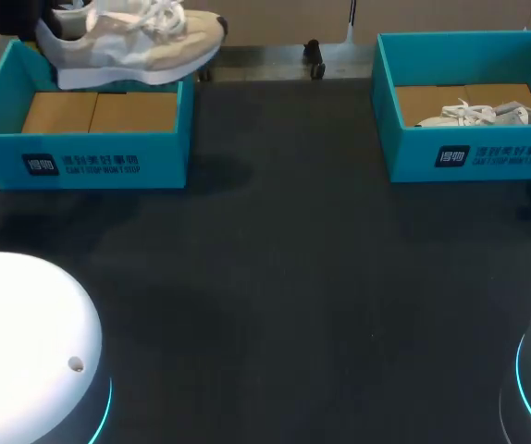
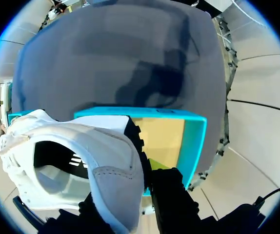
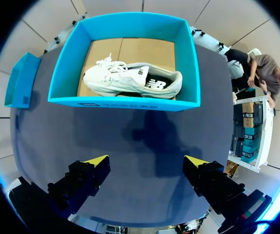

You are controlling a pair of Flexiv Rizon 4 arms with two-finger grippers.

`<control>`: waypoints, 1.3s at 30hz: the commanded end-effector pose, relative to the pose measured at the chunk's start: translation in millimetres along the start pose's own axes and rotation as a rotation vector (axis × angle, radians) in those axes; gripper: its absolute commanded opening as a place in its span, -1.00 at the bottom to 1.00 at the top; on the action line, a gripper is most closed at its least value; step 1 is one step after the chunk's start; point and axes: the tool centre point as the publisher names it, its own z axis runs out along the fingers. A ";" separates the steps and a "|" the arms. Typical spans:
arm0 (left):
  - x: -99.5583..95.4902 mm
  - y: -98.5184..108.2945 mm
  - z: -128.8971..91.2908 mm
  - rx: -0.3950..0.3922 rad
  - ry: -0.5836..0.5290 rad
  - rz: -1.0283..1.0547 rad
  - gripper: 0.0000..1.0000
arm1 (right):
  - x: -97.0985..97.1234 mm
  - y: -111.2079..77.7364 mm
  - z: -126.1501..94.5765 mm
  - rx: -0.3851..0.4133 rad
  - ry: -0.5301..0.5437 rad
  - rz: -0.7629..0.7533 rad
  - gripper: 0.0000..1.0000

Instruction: Take the shoe out of the shoebox, open the shoe tongue, remove and reinsert the insole, then place the shoe into the shoebox

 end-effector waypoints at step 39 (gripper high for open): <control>-165.4 -220.7 30.3 0.040 0.031 0.112 -1.00 | -0.2 -0.5 0.0 -0.001 0.000 0.000 1.00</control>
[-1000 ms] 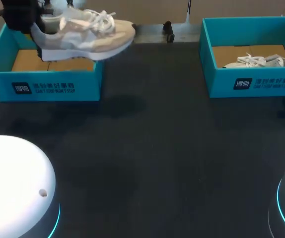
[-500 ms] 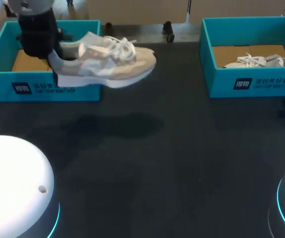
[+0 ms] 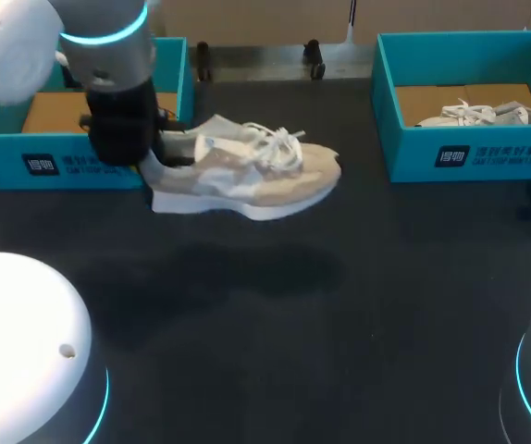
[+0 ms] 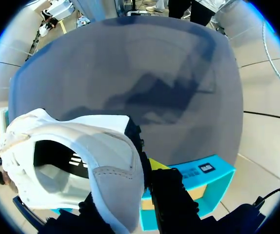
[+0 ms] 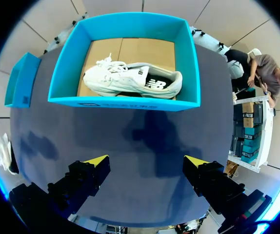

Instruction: Take the shoe out of the shoebox, open the shoe tongue, remove and reinsert the insole, then place the shoe into the shoebox

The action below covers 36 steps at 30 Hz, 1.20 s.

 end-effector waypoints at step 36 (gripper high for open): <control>-101.8 -63.4 102.0 -0.007 0.028 -0.079 -1.00 | -0.2 -0.5 -0.1 -0.001 0.000 0.000 1.00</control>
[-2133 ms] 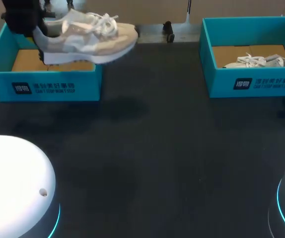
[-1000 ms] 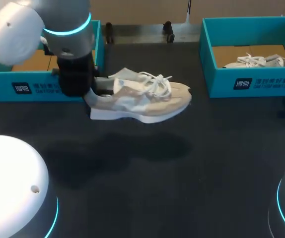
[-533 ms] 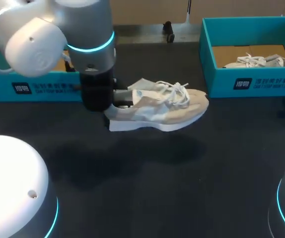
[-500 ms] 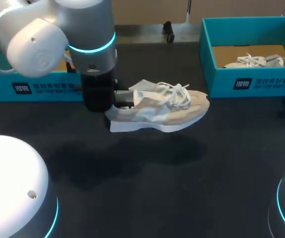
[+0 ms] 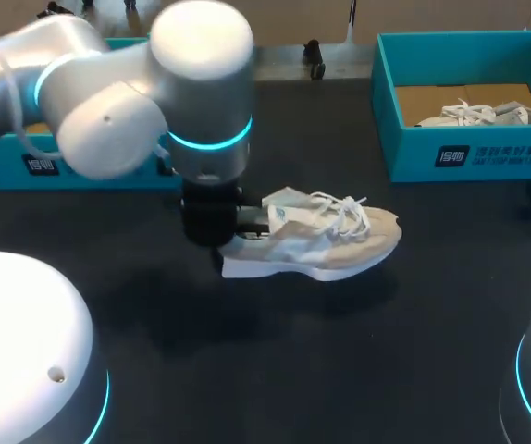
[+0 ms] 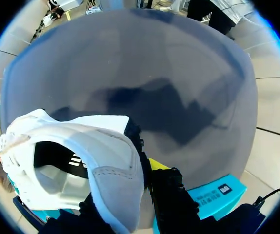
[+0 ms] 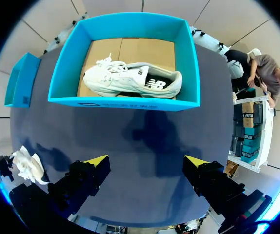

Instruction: Take the shoe out of the shoebox, open the shoe tongue, remove and reinsert the insole, then place the shoe into the shoebox

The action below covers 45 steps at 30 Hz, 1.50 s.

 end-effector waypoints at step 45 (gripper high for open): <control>-1.1 -14.8 70.2 0.085 -0.020 0.004 1.00 | -0.1 -0.4 -0.1 0.000 0.000 -0.001 1.00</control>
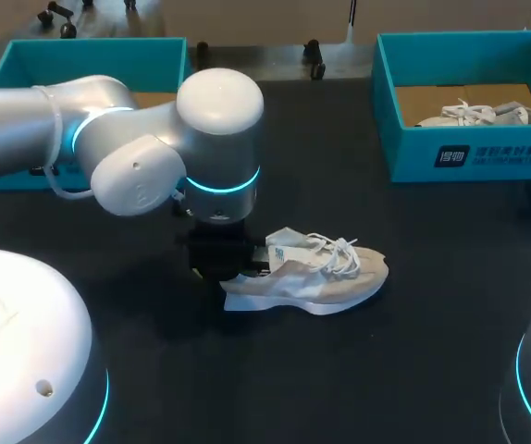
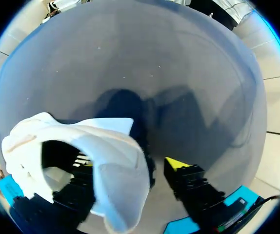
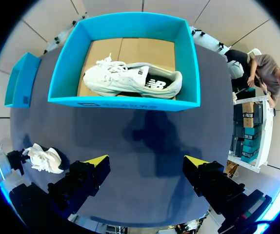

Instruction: Take the shoe out of the shoebox, open the shoe tongue, remove and reinsert the insole, then place the shoe into the shoebox

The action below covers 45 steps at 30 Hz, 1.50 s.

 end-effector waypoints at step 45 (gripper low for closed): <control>48.3 13.0 -101.8 0.147 -0.386 -0.196 1.00 | -0.2 -0.4 -0.1 0.000 0.000 0.000 1.00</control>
